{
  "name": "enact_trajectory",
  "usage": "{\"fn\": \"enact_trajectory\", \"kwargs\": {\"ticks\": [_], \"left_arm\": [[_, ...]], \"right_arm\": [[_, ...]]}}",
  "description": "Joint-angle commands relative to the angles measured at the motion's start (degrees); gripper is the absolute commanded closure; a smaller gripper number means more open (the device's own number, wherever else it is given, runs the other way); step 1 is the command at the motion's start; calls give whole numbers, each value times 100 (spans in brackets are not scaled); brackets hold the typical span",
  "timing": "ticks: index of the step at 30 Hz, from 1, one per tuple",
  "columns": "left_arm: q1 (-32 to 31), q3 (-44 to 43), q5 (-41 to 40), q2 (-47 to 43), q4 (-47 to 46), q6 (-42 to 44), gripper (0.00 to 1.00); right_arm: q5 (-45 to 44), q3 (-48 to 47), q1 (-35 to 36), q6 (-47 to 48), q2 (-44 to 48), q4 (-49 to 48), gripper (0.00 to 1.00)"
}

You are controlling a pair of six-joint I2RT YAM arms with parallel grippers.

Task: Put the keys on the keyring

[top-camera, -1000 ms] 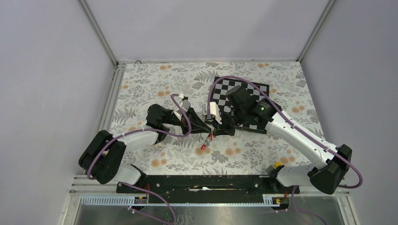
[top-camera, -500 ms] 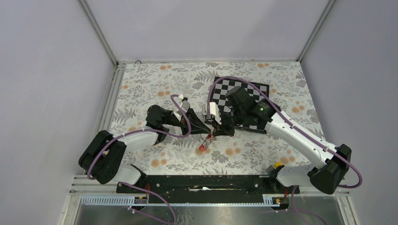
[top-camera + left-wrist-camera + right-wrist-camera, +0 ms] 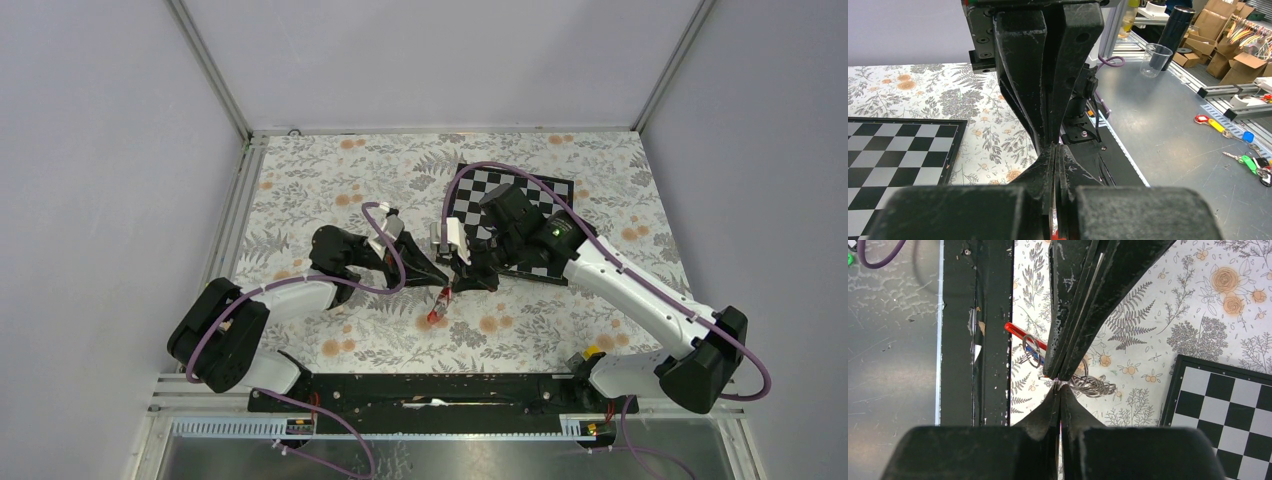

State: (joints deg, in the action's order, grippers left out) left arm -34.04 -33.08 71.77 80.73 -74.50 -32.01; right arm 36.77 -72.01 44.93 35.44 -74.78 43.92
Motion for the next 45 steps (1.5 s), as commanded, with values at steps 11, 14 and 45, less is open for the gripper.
{"fn": "enact_trajectory", "kwargs": {"ticks": [11, 14, 45], "left_arm": [[-111, -15, 59, -184, -702, 69, 100], [-127, -6, 74, -198, -689, 111, 100], [-23, -86, -602, -105, -895, -539, 100]], "right_arm": [[214, -72, -29, -129, -326, -231, 100], [246, -85, -30, -127, -348, -230, 100], [617, 80, -424, -86, 669, -427, 58]]}}
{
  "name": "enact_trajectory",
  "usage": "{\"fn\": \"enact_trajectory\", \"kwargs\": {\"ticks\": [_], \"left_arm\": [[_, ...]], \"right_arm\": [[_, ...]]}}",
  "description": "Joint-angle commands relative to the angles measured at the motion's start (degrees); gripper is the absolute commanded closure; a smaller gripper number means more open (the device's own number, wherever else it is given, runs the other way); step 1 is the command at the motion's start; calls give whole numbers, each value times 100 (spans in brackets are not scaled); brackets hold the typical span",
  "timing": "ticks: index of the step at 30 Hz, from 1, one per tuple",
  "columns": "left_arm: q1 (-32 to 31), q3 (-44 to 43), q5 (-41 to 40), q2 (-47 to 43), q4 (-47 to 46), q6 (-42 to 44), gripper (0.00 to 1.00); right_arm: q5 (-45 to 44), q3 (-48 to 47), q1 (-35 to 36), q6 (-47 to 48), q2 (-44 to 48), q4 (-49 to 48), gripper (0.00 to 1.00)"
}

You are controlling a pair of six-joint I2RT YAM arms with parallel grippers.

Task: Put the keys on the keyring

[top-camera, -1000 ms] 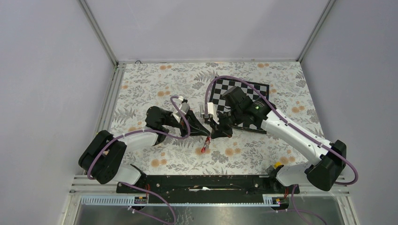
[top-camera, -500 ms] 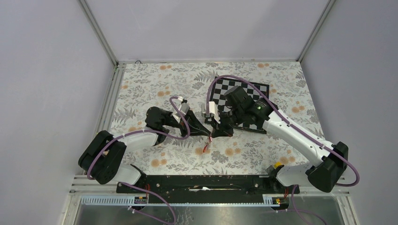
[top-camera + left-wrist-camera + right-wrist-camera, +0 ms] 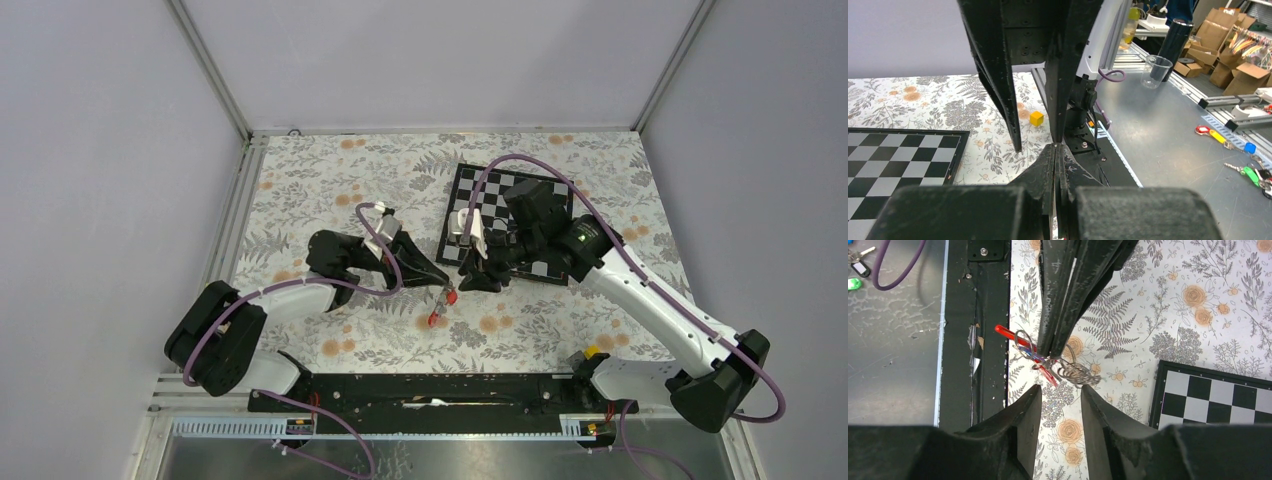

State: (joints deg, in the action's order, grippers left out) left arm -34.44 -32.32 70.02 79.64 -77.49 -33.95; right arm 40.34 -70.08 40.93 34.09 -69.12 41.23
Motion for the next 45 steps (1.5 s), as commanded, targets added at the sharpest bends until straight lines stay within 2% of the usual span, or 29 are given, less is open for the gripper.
{"fn": "enact_trajectory", "kwargs": {"ticks": [1, 11, 28, 38, 43, 45], "left_arm": [[16, -157, -480, 18, -641, -416, 100], [16, -151, -726, 140, -826, -737, 100], [16, -147, -749, 273, -1022, -869, 100], [16, -124, -738, 320, -1029, -809, 100], [25, -124, -735, 349, -1022, -763, 100], [33, -126, -725, 336, -1010, -718, 100]], "right_arm": [[271, -97, -30, 48, 122, -209, 57], [160, 143, -24, -89, 285, -742, 58], [172, 425, -25, -227, 255, -1076, 71], [310, 426, -25, -313, 252, -1098, 86], [297, 430, -28, -269, 291, -1033, 98], [214, 413, -26, -211, 318, -942, 100]]}}
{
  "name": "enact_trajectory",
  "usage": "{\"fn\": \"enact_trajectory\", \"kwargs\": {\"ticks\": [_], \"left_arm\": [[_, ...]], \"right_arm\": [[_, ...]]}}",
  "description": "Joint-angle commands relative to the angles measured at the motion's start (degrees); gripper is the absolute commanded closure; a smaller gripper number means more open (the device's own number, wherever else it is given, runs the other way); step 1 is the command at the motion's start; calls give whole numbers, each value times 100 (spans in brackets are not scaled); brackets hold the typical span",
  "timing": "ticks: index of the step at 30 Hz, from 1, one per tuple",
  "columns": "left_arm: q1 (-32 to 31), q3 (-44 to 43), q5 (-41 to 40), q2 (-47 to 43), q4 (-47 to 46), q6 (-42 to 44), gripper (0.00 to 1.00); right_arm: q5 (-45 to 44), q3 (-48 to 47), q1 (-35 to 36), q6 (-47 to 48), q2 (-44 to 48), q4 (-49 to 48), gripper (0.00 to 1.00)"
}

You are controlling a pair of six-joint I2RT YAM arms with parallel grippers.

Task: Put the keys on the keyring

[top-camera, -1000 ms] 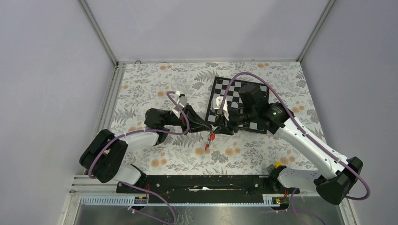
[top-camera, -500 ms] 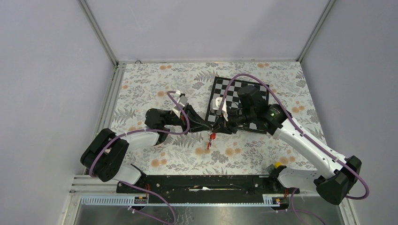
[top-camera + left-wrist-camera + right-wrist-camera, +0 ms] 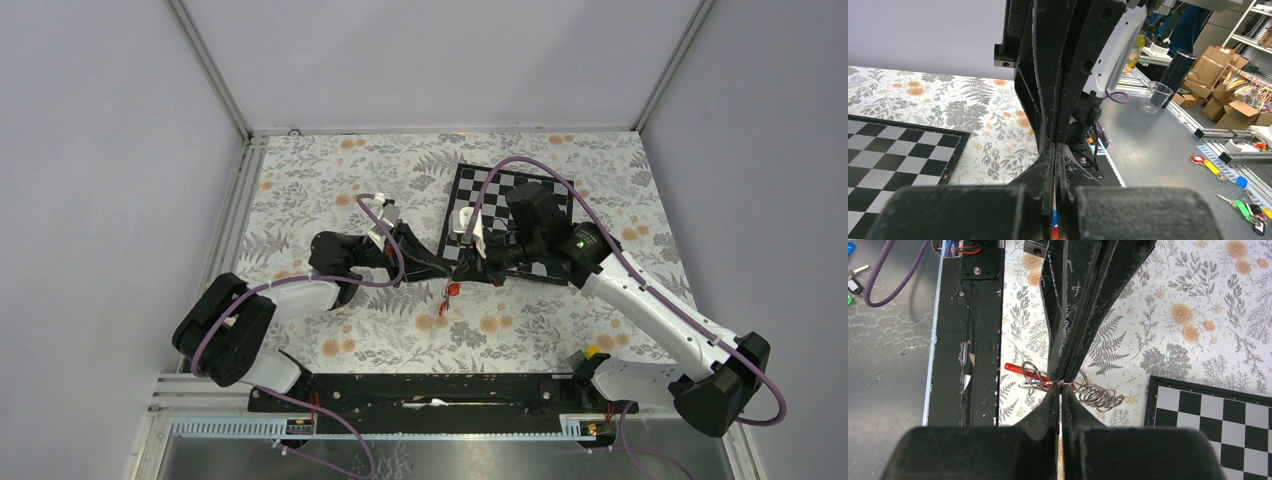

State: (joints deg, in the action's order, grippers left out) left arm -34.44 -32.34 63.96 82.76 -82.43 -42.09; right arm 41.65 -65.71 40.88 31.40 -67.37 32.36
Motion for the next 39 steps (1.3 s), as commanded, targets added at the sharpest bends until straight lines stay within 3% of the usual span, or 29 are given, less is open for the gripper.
{"fn": "enact_trajectory", "kwargs": {"ticks": [1, 4, 12, 17, 23, 32, 39], "left_arm": [[48, -119, -115, 19, -494, 133, 100], [94, -98, -117, -52, -366, 352, 100], [215, -534, 243, -400, 1286, 1482, 59], [351, -793, 366, -379, 1945, 1770, 46], [377, -785, 295, -311, 2505, 2263, 40], [381, -706, 205, -219, 2218, 2223, 32], [371, -548, 121, -255, 1890, 2212, 29]], "right_arm": [[21, -30, -26, 100, 168, -14, 100], [-169, -114, -20, 189, 202, 157, 100], [-694, -341, -24, 397, 166, 724, 100], [-1001, -755, -23, 596, -10, 1341, 100], [-1220, -1276, -18, 911, -340, 2244, 100], [-1489, -1865, -3, 1101, -852, 2984, 100], [-1657, -2185, 127, 997, -1075, 3024, 100]]}}
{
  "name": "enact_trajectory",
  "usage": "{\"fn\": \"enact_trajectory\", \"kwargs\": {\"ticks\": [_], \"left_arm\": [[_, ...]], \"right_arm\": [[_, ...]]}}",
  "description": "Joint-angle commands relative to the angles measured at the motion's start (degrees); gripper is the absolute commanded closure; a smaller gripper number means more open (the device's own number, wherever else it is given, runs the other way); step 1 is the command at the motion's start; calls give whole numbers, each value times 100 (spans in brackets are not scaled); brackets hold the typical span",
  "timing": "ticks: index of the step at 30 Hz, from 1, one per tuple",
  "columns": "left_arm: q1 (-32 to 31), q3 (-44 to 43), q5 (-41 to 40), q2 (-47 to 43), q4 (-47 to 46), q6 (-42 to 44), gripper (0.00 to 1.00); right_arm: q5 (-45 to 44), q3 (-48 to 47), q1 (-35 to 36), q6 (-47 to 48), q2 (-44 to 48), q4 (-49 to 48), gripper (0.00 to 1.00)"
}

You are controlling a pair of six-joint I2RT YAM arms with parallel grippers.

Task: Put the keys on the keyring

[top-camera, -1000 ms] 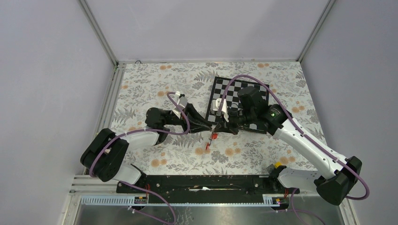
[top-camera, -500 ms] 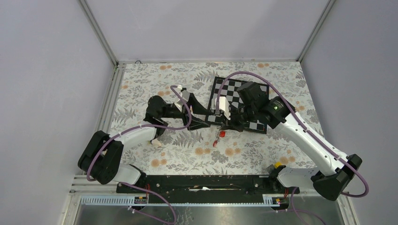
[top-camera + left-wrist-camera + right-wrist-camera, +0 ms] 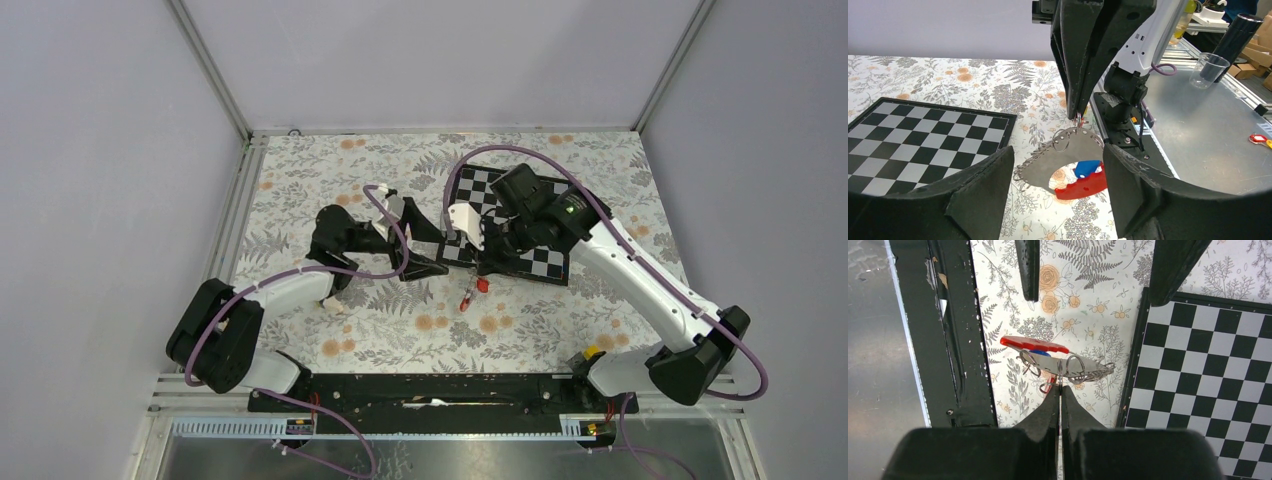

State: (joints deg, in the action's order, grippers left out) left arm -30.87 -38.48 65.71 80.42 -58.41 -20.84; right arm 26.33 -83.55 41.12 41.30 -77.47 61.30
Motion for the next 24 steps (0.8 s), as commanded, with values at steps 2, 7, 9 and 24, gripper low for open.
{"fn": "enact_trajectory", "kwargs": {"ticks": [2, 7, 9, 24], "left_arm": [[7, 112, -81, -43, -599, 64, 29], [-95, 203, -98, -66, -587, 206, 30], [-184, 236, -106, -34, -611, 245, 31], [-507, 305, -234, 245, -1005, 105, 68]], "right_arm": [[-158, -471, 142, -28, -160, 156, 100], [-204, -649, 216, -99, -367, 239, 100], [-215, -743, 254, -141, -456, 270, 100], [-202, -820, 440, -394, -680, 162, 100]]}}
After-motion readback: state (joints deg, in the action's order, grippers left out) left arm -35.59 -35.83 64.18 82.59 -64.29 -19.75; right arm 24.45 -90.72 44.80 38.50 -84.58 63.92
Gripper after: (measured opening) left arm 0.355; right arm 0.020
